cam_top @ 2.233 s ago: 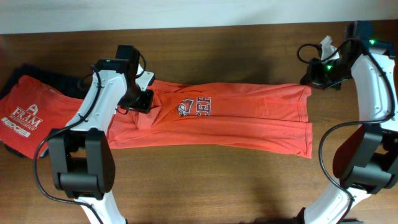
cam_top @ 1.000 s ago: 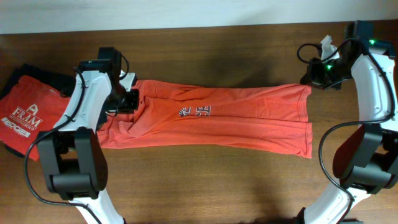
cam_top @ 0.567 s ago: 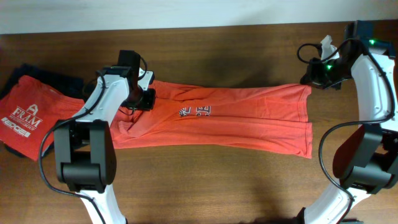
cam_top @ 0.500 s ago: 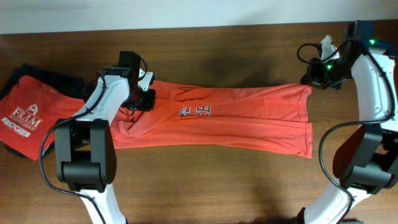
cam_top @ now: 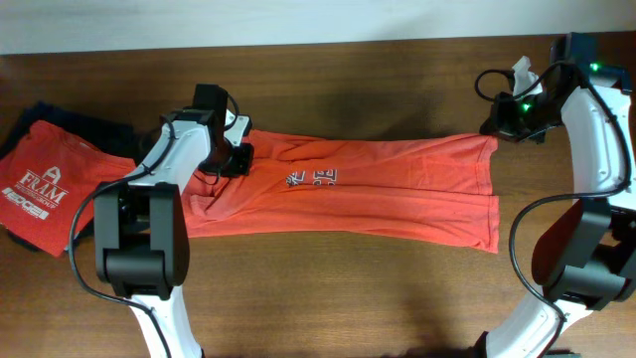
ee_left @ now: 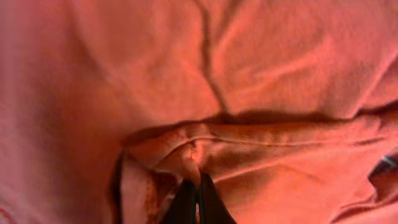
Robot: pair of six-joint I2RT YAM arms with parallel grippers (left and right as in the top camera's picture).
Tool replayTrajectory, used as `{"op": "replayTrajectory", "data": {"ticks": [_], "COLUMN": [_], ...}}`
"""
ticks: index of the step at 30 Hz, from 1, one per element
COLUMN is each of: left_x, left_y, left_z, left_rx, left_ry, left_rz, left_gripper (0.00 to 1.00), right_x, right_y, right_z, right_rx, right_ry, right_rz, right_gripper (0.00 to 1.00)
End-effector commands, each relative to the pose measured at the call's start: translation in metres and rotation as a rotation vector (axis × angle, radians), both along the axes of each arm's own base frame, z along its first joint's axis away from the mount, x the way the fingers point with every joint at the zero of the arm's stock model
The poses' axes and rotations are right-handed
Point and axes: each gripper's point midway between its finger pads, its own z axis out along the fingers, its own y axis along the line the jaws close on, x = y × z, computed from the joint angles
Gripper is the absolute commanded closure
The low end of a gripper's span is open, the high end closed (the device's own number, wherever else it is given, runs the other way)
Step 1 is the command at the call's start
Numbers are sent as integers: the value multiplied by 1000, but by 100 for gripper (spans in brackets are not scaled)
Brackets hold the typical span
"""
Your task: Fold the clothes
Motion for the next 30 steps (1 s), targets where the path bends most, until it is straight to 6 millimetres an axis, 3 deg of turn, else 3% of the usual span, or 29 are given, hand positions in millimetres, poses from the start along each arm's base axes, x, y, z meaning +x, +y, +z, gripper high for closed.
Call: {"op": "replayTrajectory", "data": {"ticks": [1,4,7,13,16,19,23,24,30], "left_x": [5,5,-3,-38,-51,-62,-78,-82,-88], "left_y": [-10,-13,-22,-56,-73,-82,-83,-79,-59], "left_z": [20,44,56,51,50,49,49,48,51], "left_rx": [-41,-45,-45,-30,-19,-6,7,24,129], "left_ry": [-22,-50,-50,56,83,108,170,190,211], "left_rz": [-18,-24,-48,-142,-190,-220,-215,-207,-162], "left_gripper": [100,100,99,98,86,81,82,89,91], "right_x": [0,0,0,0,0,0,0,0,0], "right_y": [-1,-1,-1,-1,-1,-1,-1,-1,-1], "right_z": [2,2,2,2,2,2,2,2,2], "right_rx": [-13,-13,-13,-13,-13,-13,-13,-13,-14], "right_ry": [-7,-7,-7,-7,-7,-7,-7,-7,-7], "right_rz": [8,8,8,8,8,8,8,8,8], "right_gripper": [94,94,94,94,94,94,94,94,94]}}
